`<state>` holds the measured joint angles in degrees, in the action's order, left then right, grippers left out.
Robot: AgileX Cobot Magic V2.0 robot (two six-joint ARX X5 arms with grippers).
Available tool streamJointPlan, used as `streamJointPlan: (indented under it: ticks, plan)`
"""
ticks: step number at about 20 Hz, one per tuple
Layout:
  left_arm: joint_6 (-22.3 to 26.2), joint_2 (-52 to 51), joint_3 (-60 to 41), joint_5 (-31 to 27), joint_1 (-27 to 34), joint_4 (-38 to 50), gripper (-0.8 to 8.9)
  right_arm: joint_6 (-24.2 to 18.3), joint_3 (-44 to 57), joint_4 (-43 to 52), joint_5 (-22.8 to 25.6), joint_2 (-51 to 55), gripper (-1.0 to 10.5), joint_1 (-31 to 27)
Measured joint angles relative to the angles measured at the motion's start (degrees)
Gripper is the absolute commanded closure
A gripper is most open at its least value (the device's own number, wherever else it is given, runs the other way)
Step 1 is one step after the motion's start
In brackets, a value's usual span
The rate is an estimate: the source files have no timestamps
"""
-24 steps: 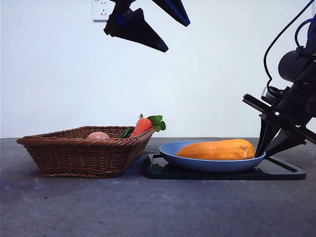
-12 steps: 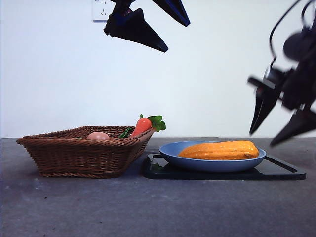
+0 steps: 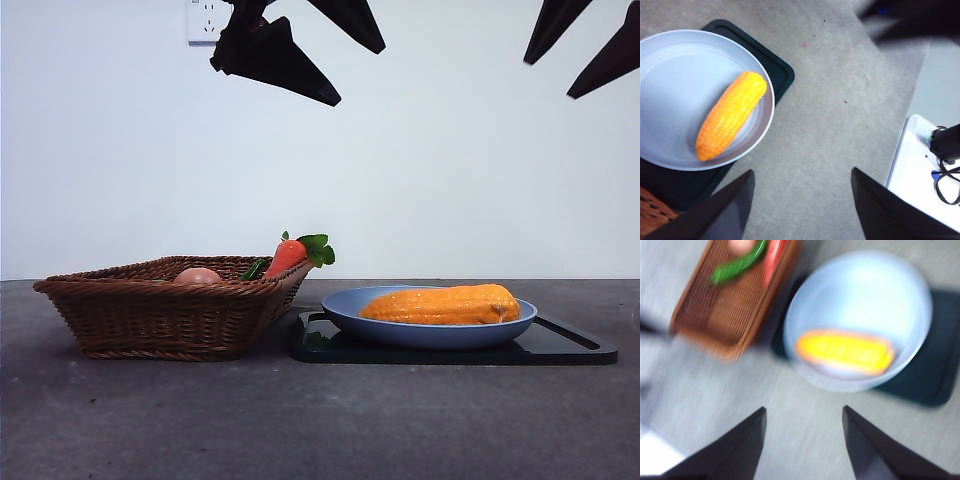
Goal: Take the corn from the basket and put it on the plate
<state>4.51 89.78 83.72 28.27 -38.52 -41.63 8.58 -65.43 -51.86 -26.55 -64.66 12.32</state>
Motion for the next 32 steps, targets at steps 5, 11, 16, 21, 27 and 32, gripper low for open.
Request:
streamJointPlan:
  ticks: [5,11,16,21,27,32]
  plan:
    - [0.00,0.00,0.00,0.00,0.00,-0.79,5.72,-0.46,4.81,-1.05,7.72,4.55,7.2,8.00]
    - [0.00,0.00,0.00,0.00,0.00,-1.55,8.02,-0.42,10.75,2.10,8.76,4.52,9.4,10.80]
    - [0.07,0.00,0.00,0.00,0.00,-2.34,8.09,-0.37,11.91,3.91,8.72,4.52,9.4,11.96]
    - [0.07,0.00,0.00,0.00,0.00,-2.32,8.09,-0.17,11.91,6.32,8.74,4.52,9.4,11.93]
    - [0.07,0.00,0.00,0.00,0.00,-2.32,8.09,-0.15,11.91,6.95,8.74,4.52,9.4,11.56]
    - [3.63,-0.76,0.00,-0.09,2.19,0.61,8.09,-0.15,11.91,6.93,8.76,4.52,9.4,11.26]
